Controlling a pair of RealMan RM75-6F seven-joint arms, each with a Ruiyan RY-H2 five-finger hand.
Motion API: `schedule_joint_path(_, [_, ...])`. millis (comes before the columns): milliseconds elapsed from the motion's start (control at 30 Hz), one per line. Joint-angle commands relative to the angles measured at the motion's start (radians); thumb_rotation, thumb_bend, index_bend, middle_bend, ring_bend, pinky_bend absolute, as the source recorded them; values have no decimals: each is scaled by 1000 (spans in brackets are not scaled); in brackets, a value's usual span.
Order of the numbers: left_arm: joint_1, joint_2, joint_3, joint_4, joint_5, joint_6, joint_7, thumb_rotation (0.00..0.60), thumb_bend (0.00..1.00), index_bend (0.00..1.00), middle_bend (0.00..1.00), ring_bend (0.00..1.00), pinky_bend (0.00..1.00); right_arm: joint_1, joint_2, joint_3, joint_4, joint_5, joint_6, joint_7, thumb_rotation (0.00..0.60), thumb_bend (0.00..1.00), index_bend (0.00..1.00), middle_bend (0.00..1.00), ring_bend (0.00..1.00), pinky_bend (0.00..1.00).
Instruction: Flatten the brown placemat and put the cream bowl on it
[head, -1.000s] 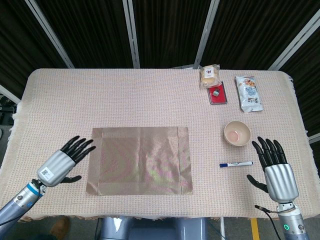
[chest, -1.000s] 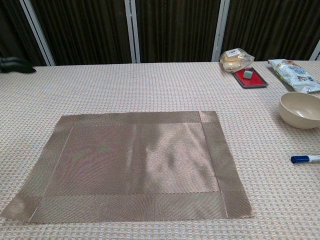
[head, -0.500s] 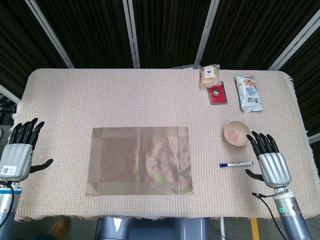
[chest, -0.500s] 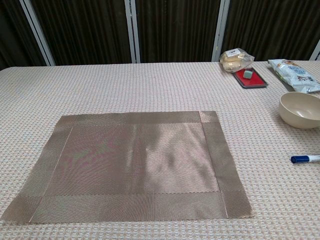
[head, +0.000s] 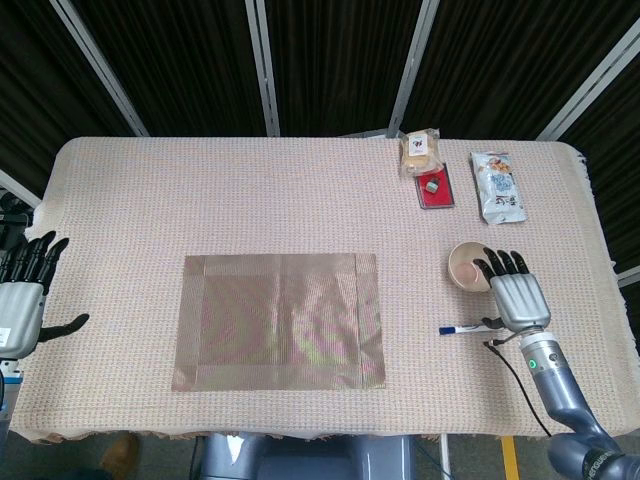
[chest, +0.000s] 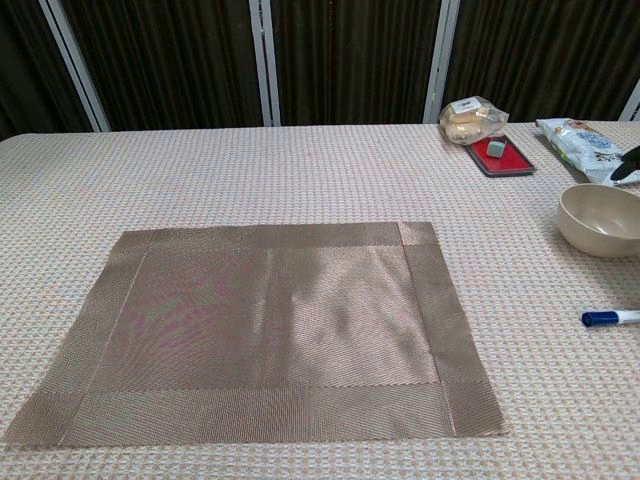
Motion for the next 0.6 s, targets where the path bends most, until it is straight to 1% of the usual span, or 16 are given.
schedule_joint_path(33, [3, 1, -5, 2, 1, -1, -1, 600, 0, 0, 0, 0, 0, 29, -40, 6, 41, 45, -15, -39, 600, 0, 152, 0, 0, 0])
schedule_joint_path(200, [9, 3, -17, 4, -3, -7, -7, 600, 0, 0, 0, 0, 0, 52, -71, 6, 89, 102, -28, -63, 600, 0, 181, 0, 0, 0])
schedule_joint_path(367, [12, 6, -28, 7, -11, -18, -16, 600, 0, 0, 0, 0, 0, 69, -95, 8, 136, 132, -34, -60, 600, 0, 227, 0, 0, 0])
schedule_joint_path(467, [13, 6, -33, 6, -11, -22, -17, 600, 0, 0, 0, 0, 0, 74, -106, 6, 157, 130, -36, -47, 600, 0, 215, 0, 0, 0])
schedule_joint_path(567, [13, 4, -35, 7, -8, -24, -15, 600, 0, 0, 0, 0, 0, 81, -121, 2, 188, 119, -38, -31, 600, 1, 243, 0, 0, 0])
schedule_joint_path(600, [14, 3, -36, 7, -7, -26, -14, 600, 0, 0, 0, 0, 0, 87, -136, 0, 213, 115, -46, -20, 600, 13, 261, 0, 0, 0])
